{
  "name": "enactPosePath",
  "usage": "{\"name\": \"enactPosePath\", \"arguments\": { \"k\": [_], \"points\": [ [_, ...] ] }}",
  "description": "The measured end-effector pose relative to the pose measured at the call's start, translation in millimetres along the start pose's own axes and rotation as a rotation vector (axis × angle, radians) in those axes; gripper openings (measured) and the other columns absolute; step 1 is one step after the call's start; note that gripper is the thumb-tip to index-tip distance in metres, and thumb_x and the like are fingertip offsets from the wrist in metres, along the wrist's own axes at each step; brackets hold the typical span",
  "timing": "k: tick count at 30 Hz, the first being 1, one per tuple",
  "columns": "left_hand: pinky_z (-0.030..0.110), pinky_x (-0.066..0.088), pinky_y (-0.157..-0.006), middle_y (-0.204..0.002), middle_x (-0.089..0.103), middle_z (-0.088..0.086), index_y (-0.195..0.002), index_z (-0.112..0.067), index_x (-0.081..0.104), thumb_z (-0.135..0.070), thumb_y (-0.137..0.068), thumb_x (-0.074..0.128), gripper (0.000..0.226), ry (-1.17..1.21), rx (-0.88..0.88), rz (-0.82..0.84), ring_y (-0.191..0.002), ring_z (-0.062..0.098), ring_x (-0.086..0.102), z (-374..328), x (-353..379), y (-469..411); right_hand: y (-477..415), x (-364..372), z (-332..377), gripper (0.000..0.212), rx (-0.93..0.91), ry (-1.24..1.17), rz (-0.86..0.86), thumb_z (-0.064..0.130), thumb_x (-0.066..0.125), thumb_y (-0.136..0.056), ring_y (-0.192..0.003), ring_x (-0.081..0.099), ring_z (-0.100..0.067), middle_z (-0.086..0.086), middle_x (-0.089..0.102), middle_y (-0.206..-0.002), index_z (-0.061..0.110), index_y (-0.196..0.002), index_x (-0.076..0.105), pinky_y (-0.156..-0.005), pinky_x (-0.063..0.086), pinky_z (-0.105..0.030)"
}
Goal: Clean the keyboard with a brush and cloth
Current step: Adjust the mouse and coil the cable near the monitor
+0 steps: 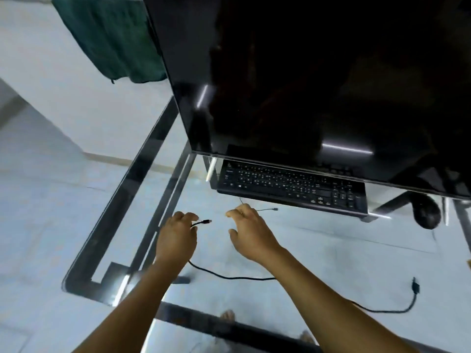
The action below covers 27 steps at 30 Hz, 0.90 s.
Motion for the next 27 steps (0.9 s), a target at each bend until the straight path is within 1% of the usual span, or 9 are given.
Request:
{"name": "enactPosePath", "arguments": {
  "k": [6,9,11,13,15,17,20,24,27],
  "points": [
    [0.028,0.052,-0.072,-0.097,0.067,0.005,-0.116,-0.015,0.057,-0.015,-0.091,0.062,0.026,0.193,-0.138,0.065,-0.08,0.019,0.063,-9,-6,-11,-11,8,12,0.042,0.071,-0.165,0.077,0.026,0.054,-0.094,-0.123,0.046,-0.021,-0.003,0.046,-0.134,0.019,-0.135,0.046,-0.101,0.041,-0.035],
    [0.021,0.046,-0.063,-0.088,0.068,0.004,-0.105,-0.016,0.059,-0.015,-0.086,0.067,0.021,0.524,-0.27,0.126,-0.071,0.014,0.063,-31,-32,-24,-8,7,25,0.039,0.194,-0.656,0.273,0.033,0.052,-0.096,-0.108,0.06,-0.016,-0.001,0.061,-0.119,0.016,-0.131,0.047,-0.099,0.045,-0.035],
    [0.021,0.047,-0.06,-0.085,0.069,0.006,-0.1,-0.015,0.061,-0.012,-0.083,0.068,0.018,0.704,-0.296,0.162,-0.069,0.017,0.066,-51,-49,-33,-2,-8,42,0.028,0.185,-1.014,0.37,0.028,0.044,-0.101,-0.096,0.065,-0.02,-0.004,0.066,-0.104,0.01,-0.121,0.051,-0.096,0.047,-0.037],
    [0.016,0.047,-0.057,-0.08,0.069,0.005,-0.099,-0.014,0.062,-0.01,-0.084,0.067,0.016,0.751,-0.238,0.17,-0.067,0.016,0.065,-72,-65,-41,3,-34,49,0.014,0.172,-1.15,0.364,0.018,0.042,-0.102,-0.078,0.066,-0.021,-0.006,0.066,-0.091,0.011,-0.109,0.052,-0.081,0.05,-0.031],
    [0.006,0.043,-0.057,-0.078,0.066,-0.001,-0.098,-0.016,0.065,-0.007,-0.086,0.064,0.014,0.691,-0.094,0.123,-0.066,0.009,0.061,-98,-81,-44,12,-64,49,0.009,0.18,-1.109,0.289,0.009,0.042,-0.1,-0.06,0.056,-0.015,-0.004,0.06,-0.08,0.01,-0.101,0.052,-0.064,0.049,-0.025],
    [0.002,0.041,-0.064,-0.086,0.065,-0.006,-0.1,-0.019,0.068,-0.008,-0.089,0.063,0.017,0.592,0.132,0.037,-0.072,0.002,0.061,-133,-101,-37,21,-96,45,0.015,0.151,-1.002,0.208,0.005,0.041,-0.098,-0.054,0.045,-0.011,-0.002,0.054,-0.074,0.01,-0.092,0.053,-0.056,0.042,-0.023],
    [0.016,0.052,-0.069,-0.086,0.069,-0.004,-0.104,-0.023,0.068,-0.018,-0.096,0.055,0.016,0.664,0.382,0.11,-0.071,0.007,0.066,-191,-116,-16,44,-151,38,0.022,0.08,-0.882,0.091,0.004,0.039,-0.098,-0.053,0.042,-0.008,-0.001,0.054,-0.069,0.006,-0.088,0.059,-0.053,0.038,-0.022],
    [0.024,0.047,-0.074,-0.083,0.065,-0.008,-0.094,-0.024,0.064,-0.045,-0.098,0.037,0.034,0.464,0.545,0.107,-0.08,0.005,0.06,-243,-127,0,83,-219,16,0.021,0.063,-0.567,-0.074,0.013,0.048,-0.096,-0.055,0.047,-0.009,0.003,0.057,-0.068,0.005,-0.083,0.063,-0.05,0.038,-0.017],
    [0.027,0.05,-0.072,-0.08,0.066,-0.007,-0.087,-0.024,0.067,-0.044,-0.098,0.04,0.035,0.412,0.554,0.168,-0.074,0.002,0.061,-271,-136,10,116,-261,-3,0.019,0.041,-0.521,-0.155,0.017,0.054,-0.094,-0.059,0.05,-0.008,0.009,0.058,-0.066,0.019,-0.084,0.07,-0.057,0.042,-0.021]
  ]
}}
Point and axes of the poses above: each hand's wrist, its own y-axis away from the middle knuckle, its own x-axis out of the palm, z = x × y, the point moved 7 cm from there along -y, towards the middle knuckle
